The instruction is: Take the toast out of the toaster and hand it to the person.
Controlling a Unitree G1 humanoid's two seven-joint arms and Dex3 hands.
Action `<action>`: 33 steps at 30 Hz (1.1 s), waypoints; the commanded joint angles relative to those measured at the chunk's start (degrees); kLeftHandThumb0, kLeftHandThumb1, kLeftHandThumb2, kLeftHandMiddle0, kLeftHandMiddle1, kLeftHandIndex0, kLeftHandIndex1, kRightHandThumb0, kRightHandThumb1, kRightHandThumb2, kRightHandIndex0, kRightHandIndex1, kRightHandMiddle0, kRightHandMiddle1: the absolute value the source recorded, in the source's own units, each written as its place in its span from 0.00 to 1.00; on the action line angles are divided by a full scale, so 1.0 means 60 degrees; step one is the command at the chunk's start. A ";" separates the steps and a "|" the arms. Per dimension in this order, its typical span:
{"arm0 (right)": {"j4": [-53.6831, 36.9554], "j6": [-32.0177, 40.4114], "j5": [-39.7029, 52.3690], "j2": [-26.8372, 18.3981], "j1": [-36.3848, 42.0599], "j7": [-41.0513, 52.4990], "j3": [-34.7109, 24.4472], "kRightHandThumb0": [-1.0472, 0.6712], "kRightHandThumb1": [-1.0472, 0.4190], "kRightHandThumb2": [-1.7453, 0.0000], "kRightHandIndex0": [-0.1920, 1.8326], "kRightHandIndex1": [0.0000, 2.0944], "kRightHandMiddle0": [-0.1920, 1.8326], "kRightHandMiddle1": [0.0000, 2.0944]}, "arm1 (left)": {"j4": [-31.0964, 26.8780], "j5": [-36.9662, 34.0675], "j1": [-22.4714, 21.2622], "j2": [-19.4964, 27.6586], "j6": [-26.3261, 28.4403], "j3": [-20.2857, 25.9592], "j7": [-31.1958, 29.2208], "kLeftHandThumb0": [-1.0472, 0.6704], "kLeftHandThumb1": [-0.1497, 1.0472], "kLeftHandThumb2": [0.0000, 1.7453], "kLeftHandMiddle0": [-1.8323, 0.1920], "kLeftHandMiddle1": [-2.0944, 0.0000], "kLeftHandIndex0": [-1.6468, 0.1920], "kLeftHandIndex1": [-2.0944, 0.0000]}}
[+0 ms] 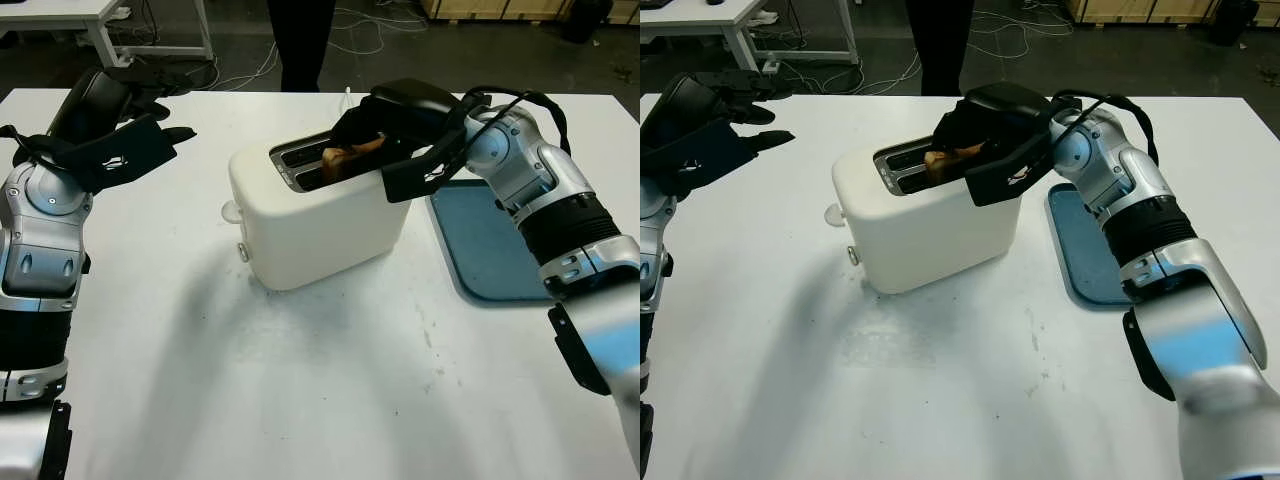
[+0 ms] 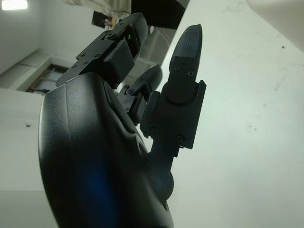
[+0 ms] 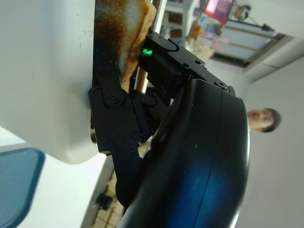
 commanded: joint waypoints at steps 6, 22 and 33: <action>-0.0017 -0.1353 -0.1057 -0.0351 0.0241 -0.2138 0.0173 0.29 0.09 0.85 0.62 0.82 0.52 0.71 | -0.0042 0.0036 0.0103 -0.0015 -0.0020 -0.0041 0.0022 0.33 0.89 0.04 0.60 0.81 0.51 1.00; 0.1548 -0.1652 -0.0882 -0.0318 -0.0965 -0.4332 -0.0781 0.27 0.09 0.75 0.59 0.83 0.46 0.83 | -0.0068 0.0133 0.0107 0.0048 0.0008 -0.0095 -0.0017 0.32 0.89 0.05 0.59 0.82 0.51 1.00; 0.2882 -0.1213 0.1387 -0.0145 -0.1807 -0.2678 -0.2257 0.31 0.09 0.79 0.59 0.83 0.45 0.83 | -0.0071 0.0125 0.0103 0.0013 0.0080 -0.0078 0.0007 0.33 0.89 0.04 0.59 0.83 0.51 1.00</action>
